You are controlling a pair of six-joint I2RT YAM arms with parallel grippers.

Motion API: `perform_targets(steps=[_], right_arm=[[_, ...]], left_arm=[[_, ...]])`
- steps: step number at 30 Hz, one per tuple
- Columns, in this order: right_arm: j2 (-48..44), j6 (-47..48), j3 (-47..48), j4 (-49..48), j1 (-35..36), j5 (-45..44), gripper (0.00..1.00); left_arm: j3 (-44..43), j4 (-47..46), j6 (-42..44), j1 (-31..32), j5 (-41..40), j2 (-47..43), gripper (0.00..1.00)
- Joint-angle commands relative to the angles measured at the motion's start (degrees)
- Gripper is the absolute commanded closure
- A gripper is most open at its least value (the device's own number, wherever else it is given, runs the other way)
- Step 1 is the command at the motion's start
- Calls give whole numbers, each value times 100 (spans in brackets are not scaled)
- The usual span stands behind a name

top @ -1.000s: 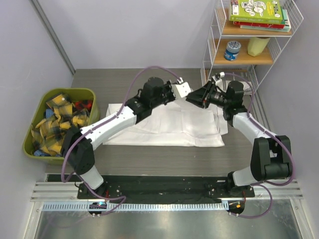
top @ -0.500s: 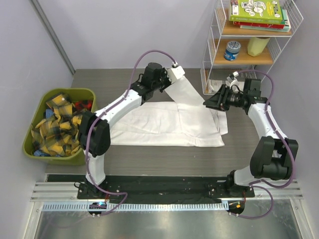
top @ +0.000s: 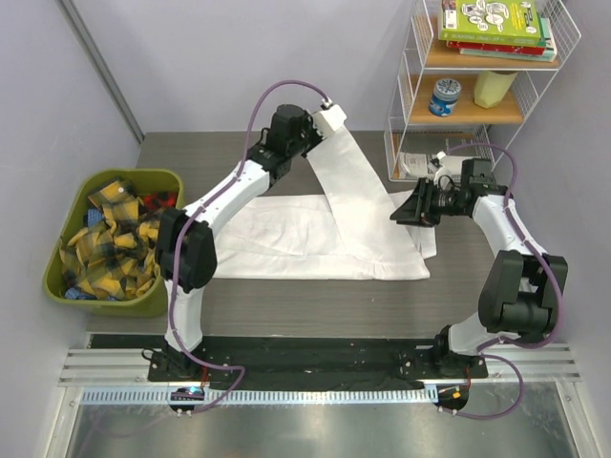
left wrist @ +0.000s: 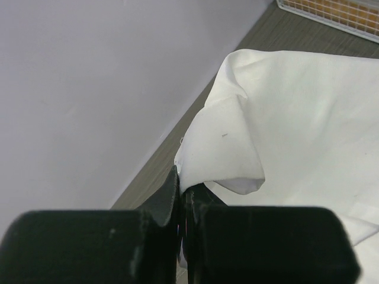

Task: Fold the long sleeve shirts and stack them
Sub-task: Fold the shirt

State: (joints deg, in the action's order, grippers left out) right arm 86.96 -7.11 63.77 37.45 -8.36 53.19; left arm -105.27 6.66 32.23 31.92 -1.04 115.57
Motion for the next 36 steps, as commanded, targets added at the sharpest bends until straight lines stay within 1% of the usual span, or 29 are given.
perform_targets(steps=[1,5,7,8,10,12,13,14,15,16,17,18,19,20,21,24,25,27,28,32,33,36], right_arm=[[67,342,-145,148,-8,-116,59],[128,474,-128,192,-17,-177,59],[137,570,3,245,-17,-238,60],[137,684,65,306,-17,-326,60],[137,904,249,394,-25,-423,60],[137,1133,346,517,-34,-546,61],[129,1194,408,535,-34,-564,61],[128,1256,434,570,-43,-581,61],[128,1361,452,605,-43,-642,61],[137,1405,452,605,-43,-669,61],[146,1441,452,614,-43,-687,61],[155,1511,444,623,-43,-722,61],[198,1537,444,632,-43,-766,61],[207,1581,444,667,-43,-784,61],[216,1625,444,676,-43,-801,61],[295,1766,400,719,-34,-924,61],[330,1844,382,737,-43,-968,61],[357,1924,356,790,-43,-1065,61],[383,1985,321,799,-43,-1100,61],[480,2100,207,834,-43,-1223,62],[497,2118,189,834,-34,-1267,62],[559,2179,171,869,-43,-1302,62]], left_arm=[[-248,-340,91,-72,-291,71,100],[-178,-323,38,-116,76,1,100],[58,-182,47,-134,515,-235,100],[234,-165,82,-195,1161,-358,100],[831,36,274,-256,1858,-840,100],[1392,352,765,-335,2737,-1175,100],[1543,980,994,-371,3028,-1447,100],[1684,1300,1318,-449,3292,-1563,100],[1947,1677,1939,-476,3764,-1668,100],[2097,1968,2328,-511,3908,-1782,100],[2238,2572,2697,-572,4040,-1949,100],[2500,2847,3536,-608,4198,-2046,100],[2633,3068,3928,-643,4260,-2125,100],[2774,3514,4288,-722,4278,-2248,100],[3028,3666,4962,-749,4270,-2301,100],[3477,4061,5801,-924,4182,-2460,100],[3574,4098,6291,-986,4121,-2486,99],[3785,4124,6663,-1170,4050,-2504,98],[3838,4098,6978,-1232,4015,-2504,98],[4006,3844,7515,-1521,3962,-2434,95],[4032,3800,7596,-1557,3971,-2416,92],[4006,3738,7921,-1663,3936,-2311,92]])
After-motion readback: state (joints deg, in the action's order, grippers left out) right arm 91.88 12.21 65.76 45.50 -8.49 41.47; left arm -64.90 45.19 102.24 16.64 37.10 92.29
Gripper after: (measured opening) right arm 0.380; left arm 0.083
